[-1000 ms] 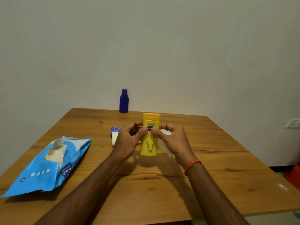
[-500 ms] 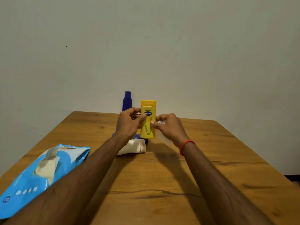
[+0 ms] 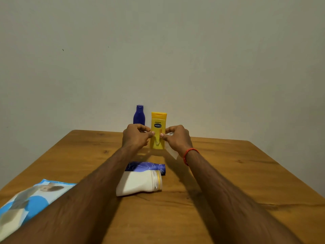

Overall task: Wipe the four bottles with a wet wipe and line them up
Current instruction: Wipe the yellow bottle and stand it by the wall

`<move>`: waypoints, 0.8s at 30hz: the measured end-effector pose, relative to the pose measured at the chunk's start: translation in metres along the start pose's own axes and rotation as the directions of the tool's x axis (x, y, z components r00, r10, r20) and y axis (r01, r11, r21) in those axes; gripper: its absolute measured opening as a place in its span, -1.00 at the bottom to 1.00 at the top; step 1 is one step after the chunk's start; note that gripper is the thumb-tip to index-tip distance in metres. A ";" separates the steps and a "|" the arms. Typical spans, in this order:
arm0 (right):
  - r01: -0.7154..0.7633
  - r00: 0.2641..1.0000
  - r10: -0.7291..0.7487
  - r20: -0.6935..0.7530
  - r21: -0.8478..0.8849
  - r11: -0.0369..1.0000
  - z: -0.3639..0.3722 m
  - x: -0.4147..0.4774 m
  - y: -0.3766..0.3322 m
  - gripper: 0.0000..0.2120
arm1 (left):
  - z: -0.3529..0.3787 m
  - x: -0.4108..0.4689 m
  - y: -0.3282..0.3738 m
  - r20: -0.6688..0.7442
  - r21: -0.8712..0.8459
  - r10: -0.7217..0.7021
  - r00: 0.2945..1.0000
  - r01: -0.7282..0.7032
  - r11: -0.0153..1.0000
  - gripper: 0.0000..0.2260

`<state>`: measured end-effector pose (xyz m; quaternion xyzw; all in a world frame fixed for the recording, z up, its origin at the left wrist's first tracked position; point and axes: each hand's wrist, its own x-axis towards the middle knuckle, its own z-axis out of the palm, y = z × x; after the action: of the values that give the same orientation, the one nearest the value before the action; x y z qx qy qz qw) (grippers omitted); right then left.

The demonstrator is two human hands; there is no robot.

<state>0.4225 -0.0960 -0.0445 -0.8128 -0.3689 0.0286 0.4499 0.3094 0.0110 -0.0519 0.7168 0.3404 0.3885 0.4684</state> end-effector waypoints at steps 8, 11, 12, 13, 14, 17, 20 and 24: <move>-0.008 1.000 0.008 -0.004 -0.015 1.000 0.024 0.043 0.009 -0.66 | 0.013 0.038 -0.014 0.053 0.084 0.002 0.999 -0.007 0.996 -0.76; -0.025 1.000 0.025 0.008 0.017 1.000 0.030 0.056 0.014 -0.66 | 0.019 0.049 -0.019 0.078 0.048 -0.032 0.996 0.028 0.998 -0.72; -0.034 0.999 0.034 0.012 0.022 0.999 0.033 0.061 0.017 -0.66 | 0.021 0.052 -0.021 0.091 0.048 -0.034 0.995 0.029 0.998 -0.71; -0.044 0.999 0.043 0.016 0.024 0.999 0.036 0.064 0.021 -0.65 | 0.021 0.054 -0.023 0.106 0.054 -0.031 0.994 0.025 0.998 -0.70; -0.054 0.998 0.054 0.019 0.027 0.998 0.039 0.067 0.024 -0.64 | 0.022 0.057 -0.026 0.123 0.063 -0.024 0.992 0.017 0.998 -0.69; -0.063 0.998 0.062 0.012 0.042 0.997 0.049 0.078 0.030 -0.61 | 0.020 0.066 -0.034 0.174 0.112 -0.011 0.985 -0.008 0.994 -0.64; -0.055 0.998 0.055 -0.001 0.044 0.997 0.057 0.088 0.030 -0.60 | 0.020 0.068 -0.045 0.230 0.146 -0.012 0.973 -0.022 0.989 -0.55; -0.004 1.000 0.004 0.002 -0.001 1.000 0.065 0.098 0.030 -0.61 | 0.022 0.070 -0.064 0.242 0.190 0.007 0.970 -0.055 0.980 -0.48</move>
<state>0.4868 0.0012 -0.0778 -0.8136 -0.3679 0.0303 0.4492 0.3534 0.0829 -0.1007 0.8063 0.3064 0.2711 0.4273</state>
